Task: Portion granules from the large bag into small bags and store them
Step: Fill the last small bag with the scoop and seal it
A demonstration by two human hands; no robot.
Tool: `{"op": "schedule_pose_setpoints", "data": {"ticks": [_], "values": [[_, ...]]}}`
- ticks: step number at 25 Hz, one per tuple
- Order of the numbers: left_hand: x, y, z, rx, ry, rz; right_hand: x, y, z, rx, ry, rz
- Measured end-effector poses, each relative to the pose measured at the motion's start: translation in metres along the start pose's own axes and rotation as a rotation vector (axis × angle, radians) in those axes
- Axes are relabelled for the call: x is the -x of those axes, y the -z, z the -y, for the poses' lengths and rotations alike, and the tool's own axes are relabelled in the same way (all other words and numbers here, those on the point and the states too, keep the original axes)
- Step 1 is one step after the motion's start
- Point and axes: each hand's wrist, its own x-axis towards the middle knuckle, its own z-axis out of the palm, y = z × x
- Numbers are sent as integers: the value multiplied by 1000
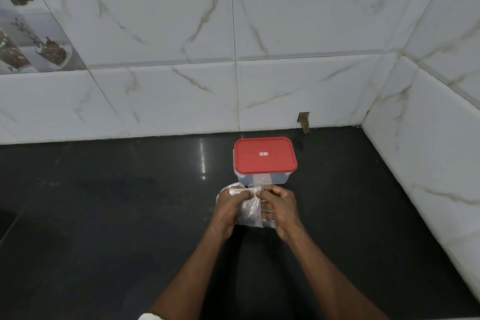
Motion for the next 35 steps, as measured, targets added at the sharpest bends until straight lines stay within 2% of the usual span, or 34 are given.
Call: {"op": "schedule_pose_setpoints", "data": {"ticks": [13, 19, 23, 26, 35], "values": [[1, -3, 0, -67, -59, 24, -3, -8, -4, -56, -74, -22], [-1, -3, 4, -45, -59, -42, -8, -9, -9, 2, -20, -145], [3, 0, 5, 19, -21, -87, -6, -6, -6, 10, -19, -44], [3, 5, 4, 8, -23, -28, -4, -5, -4, 17, 11, 25], [7, 5, -1, 33, -16, -67, -3, -3, 0, 89, 46, 61]]}}
